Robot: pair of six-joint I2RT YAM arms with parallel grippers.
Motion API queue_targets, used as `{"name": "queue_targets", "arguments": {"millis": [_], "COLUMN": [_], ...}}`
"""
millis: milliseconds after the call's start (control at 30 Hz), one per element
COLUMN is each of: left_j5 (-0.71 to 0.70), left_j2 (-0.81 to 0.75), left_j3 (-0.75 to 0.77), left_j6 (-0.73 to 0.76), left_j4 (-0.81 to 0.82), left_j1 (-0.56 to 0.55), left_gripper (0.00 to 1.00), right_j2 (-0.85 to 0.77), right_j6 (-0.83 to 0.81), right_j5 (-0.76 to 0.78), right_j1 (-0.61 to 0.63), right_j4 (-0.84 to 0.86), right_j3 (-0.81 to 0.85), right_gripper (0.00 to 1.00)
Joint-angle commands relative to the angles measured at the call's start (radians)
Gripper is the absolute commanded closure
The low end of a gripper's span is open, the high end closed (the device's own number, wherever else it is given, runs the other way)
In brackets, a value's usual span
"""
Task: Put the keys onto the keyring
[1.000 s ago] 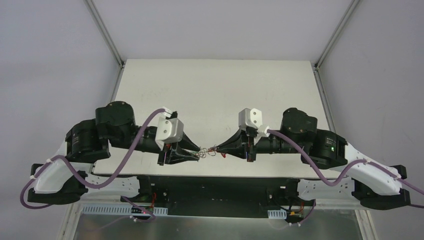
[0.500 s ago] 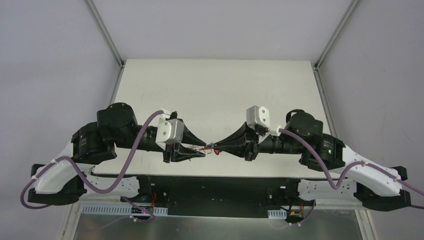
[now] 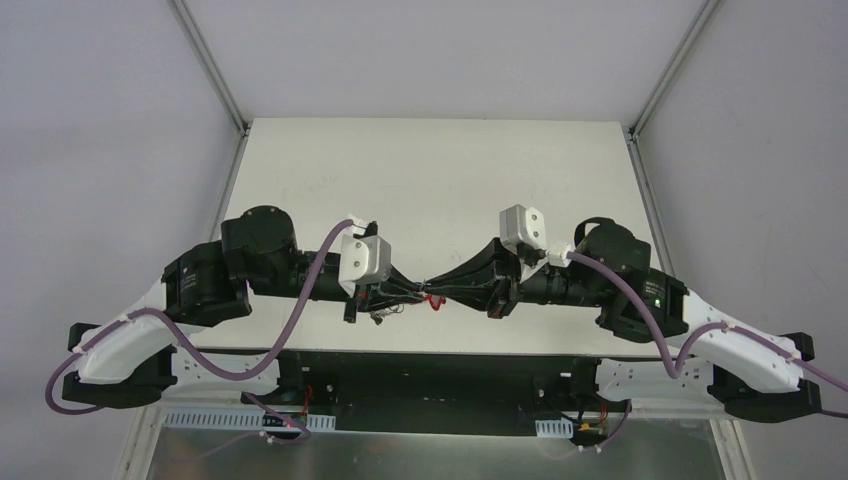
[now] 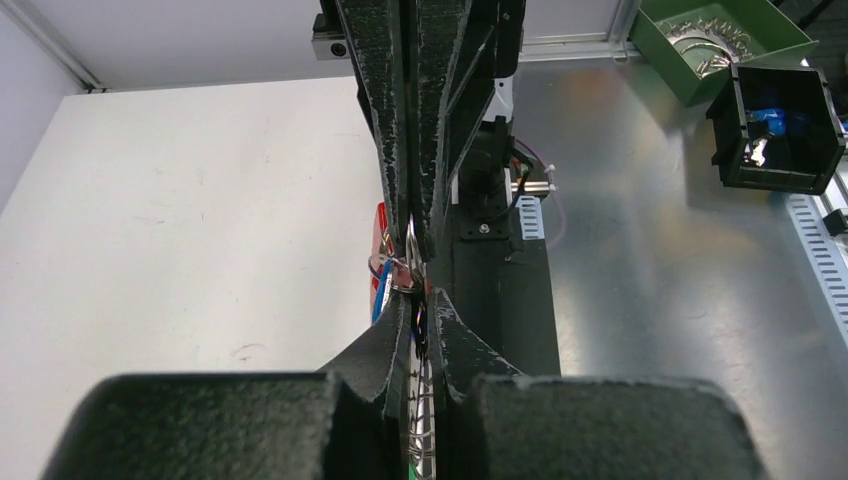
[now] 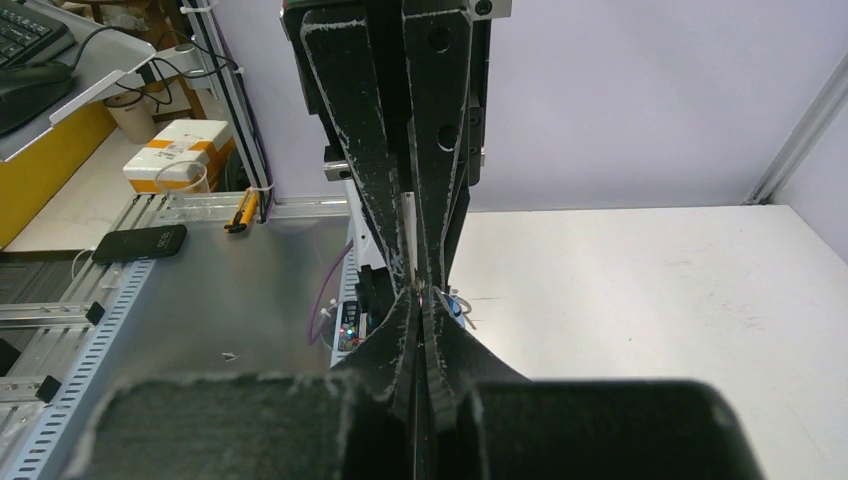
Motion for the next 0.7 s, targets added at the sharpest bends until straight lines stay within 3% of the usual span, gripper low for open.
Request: {"name": "queue_targets", "arguments": {"millis": [0,233,667], "left_j5": [-0.058,-0.093,-0.160], "left_j2": [0.008,0.011,-0.005], "left_j3": [0.007,0.006,-0.028], "left_j6": [-0.005,-0.031,-0.070], "left_j4": [0.045,0.045,0.111], "left_j1": [-0.006,-0.007,-0.007], "left_gripper": [1.00,1.00,1.00], "right_j2": [-0.019,-0.036,-0.077], "right_j6": [0.014,0.019,0.033], "right_j5": [-0.007,0.007,0.041], "right_j1": [0.002,0.005,0.009], "right_j4": [0.141,0.170,0.404], "right_j3": [-0.007,-0.035,-0.140], "right_gripper": [1.00,1.00,1.00]}}
